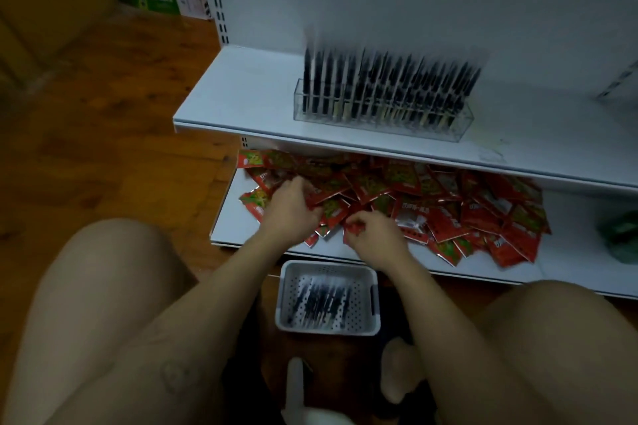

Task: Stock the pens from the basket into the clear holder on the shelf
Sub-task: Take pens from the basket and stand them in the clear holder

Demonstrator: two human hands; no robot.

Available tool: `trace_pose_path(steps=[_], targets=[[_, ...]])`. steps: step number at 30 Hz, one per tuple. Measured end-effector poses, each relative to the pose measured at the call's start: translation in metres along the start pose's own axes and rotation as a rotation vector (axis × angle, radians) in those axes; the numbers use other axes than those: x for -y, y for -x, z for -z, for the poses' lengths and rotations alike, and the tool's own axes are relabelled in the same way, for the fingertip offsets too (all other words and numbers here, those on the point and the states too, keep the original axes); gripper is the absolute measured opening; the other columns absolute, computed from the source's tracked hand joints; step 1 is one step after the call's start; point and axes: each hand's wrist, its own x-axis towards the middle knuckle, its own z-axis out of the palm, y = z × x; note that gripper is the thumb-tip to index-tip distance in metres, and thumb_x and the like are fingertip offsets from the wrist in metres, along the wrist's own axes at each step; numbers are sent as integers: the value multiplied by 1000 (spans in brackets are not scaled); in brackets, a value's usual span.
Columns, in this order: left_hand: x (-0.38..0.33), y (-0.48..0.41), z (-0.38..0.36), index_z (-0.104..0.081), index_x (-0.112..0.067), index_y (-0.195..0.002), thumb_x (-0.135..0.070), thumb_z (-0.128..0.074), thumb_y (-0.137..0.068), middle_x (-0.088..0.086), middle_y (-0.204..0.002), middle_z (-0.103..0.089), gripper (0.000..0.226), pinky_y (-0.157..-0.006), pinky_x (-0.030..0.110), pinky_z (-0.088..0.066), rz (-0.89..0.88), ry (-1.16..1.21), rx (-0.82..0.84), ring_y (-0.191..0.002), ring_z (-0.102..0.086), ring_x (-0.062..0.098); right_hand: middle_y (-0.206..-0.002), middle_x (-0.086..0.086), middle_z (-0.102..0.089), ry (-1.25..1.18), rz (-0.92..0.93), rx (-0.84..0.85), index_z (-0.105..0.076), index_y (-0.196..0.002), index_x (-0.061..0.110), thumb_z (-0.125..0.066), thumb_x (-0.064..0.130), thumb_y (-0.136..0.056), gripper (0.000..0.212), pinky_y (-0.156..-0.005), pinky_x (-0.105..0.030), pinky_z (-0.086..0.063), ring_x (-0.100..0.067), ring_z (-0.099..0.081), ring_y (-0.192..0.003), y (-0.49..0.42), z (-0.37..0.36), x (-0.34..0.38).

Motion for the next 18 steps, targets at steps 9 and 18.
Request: trace_pose_path(steps=[9,18], targets=[[93,69,-84,-61,-8,-109,-15,-65,-83,11,-110,-66,28,-78,29,-50,552,164,190,-98,-63,25,-119,-13,-61,-118,-335,338,-58,-126,11,-59,16,-91,35,-81,-38,-55,-26,-62,-91,33,-100,-66],[106,23,-100,-53,-11,-109,-18,-69,-86,5,-96,-60,29,-66,23,-44,531,206,270,-78,-59,16,-161,-15,1,-9,-361,702,-13,-152,4,-43,14,-101,60,-118,-38,-19,-33,-1,-148,-3,-118,-82]])
